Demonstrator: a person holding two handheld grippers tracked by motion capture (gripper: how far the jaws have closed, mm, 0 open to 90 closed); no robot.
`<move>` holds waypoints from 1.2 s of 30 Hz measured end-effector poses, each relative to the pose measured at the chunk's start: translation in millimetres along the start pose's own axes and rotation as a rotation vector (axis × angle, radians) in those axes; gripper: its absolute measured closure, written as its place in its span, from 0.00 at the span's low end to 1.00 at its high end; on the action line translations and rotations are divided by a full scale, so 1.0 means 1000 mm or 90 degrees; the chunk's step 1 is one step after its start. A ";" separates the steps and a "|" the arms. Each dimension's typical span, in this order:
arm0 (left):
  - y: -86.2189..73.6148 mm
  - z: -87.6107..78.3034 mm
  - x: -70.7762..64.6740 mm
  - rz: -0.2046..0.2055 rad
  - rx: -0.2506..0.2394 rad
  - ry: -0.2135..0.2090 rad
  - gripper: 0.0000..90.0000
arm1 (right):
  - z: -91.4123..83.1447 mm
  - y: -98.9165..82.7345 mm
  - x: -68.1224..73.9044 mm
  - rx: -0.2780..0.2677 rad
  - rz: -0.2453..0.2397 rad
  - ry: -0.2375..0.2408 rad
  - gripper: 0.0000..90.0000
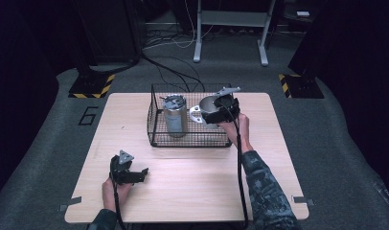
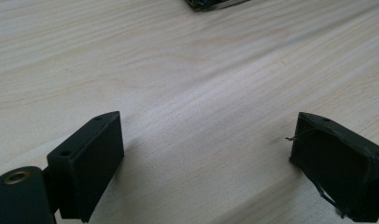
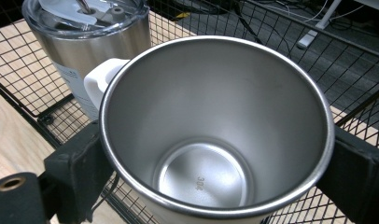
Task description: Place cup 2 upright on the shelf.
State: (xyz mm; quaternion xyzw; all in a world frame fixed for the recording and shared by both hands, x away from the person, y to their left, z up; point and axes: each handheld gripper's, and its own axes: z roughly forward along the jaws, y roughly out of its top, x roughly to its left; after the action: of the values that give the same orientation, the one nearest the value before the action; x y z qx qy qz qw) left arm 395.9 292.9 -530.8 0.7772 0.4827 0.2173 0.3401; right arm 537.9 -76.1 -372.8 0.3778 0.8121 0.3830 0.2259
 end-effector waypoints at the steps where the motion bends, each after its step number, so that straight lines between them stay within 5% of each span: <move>1: 0.000 0.000 0.000 0.003 0.000 0.000 0.10 | 0.001 0.000 0.000 0.004 0.004 -0.002 0.08; 36: 0.000 0.000 0.000 -0.002 0.002 -0.003 0.10 | 0.030 -0.013 0.002 0.055 0.020 -0.001 0.08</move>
State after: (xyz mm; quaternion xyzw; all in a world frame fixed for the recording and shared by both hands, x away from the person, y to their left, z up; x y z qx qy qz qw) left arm 395.7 292.7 -530.8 0.7774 0.4834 0.2146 0.3405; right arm 551.1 -66.8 -401.9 0.4005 0.8217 0.3506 0.2037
